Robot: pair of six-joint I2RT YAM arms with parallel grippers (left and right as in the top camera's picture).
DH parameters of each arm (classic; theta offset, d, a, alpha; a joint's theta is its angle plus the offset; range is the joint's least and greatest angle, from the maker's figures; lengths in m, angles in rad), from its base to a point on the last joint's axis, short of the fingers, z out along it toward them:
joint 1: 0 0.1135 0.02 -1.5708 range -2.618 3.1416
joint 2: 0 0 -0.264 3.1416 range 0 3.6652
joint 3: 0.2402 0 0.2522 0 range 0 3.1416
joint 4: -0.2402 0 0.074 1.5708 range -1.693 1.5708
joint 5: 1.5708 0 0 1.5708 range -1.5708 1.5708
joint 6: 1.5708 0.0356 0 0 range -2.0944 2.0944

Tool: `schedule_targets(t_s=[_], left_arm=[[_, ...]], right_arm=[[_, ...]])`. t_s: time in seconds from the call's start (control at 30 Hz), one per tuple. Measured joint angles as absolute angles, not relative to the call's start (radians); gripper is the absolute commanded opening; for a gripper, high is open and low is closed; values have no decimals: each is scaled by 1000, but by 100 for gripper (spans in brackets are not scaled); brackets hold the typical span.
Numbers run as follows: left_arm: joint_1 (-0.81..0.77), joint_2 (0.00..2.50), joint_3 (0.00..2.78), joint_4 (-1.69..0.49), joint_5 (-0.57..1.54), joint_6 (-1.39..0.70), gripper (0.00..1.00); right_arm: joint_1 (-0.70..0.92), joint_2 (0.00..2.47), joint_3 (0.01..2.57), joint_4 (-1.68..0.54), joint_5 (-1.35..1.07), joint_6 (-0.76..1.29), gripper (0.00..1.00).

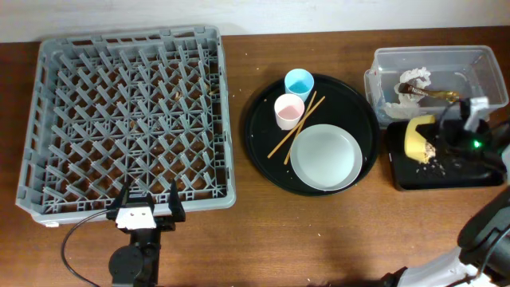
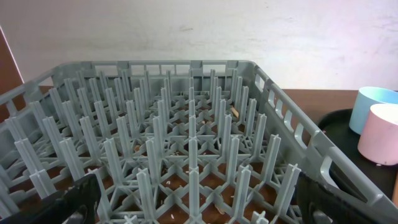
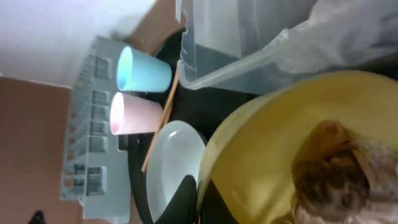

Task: Sort waste into correct bins and load items into the dishwasher rack
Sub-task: 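Tip the yellow bowl's rice and shells into the black rectangular tray, then set the empty yellow bowl back on the round black tray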

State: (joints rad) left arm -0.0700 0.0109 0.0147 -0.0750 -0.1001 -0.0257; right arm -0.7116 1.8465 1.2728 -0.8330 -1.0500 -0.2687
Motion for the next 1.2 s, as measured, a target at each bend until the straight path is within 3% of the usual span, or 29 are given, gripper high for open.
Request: schedule_targets(t_s=[0.07,0.2,0.37,0.5,0.9,1.1,1.2], left_arm=[[-70,11,15,-75,-100,-26,99],[-70,11,15,-75,-100,-26,99],[-70,11,15,-75,-100,-26,99],[-70,11,15,-75,-100,-26,99],[-70,11,15,-75,-100,-26,99],[-70,11,15,-75,-100,-26,99],[-70,11,15,-75,-100,-26,99]], right_arm=[[-834,1847,1226,-810,-1177,-266,4],[-931,1847,1224,-808,-1358,-239,4],[-980,1847,1224,-810,-1503,1,4],[-980,1847,1224,-810,-1514,154,4],[-980,1847,1219,-723,-1413,214,4],[-936,1847,1218,-649,-1510,158,4],[-909,1847,1216,-582,-1394,290,4]])
